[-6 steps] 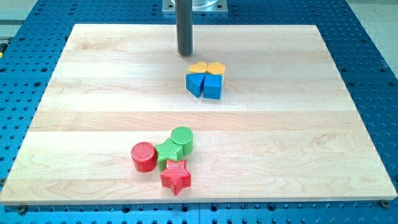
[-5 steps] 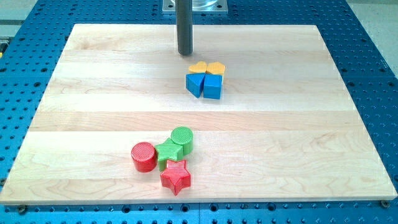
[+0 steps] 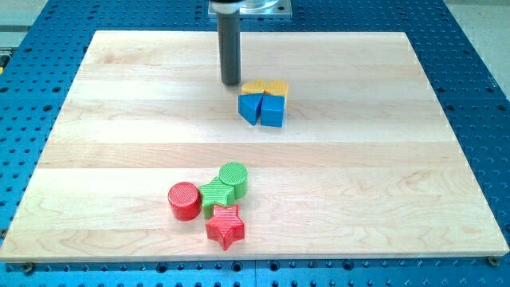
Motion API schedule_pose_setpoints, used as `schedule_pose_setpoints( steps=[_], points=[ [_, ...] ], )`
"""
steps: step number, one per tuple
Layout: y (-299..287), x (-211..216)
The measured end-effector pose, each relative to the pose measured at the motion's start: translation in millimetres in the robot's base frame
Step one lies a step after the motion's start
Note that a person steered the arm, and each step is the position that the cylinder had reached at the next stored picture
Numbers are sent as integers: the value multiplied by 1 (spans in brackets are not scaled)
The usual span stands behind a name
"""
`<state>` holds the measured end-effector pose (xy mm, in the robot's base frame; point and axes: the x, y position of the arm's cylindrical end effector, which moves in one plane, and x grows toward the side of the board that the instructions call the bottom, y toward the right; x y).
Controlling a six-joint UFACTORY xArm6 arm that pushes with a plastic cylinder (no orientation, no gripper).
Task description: Place your arm to the bottom left of triangle
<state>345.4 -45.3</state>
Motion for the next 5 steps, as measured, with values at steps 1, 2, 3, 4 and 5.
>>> schedule_pose_setpoints(
  steps=[1,2,3,4,5],
  points=[
    [-44,37],
    [-68,45],
    [-68,81],
    [-68,95],
    [-37,119]
  ],
)
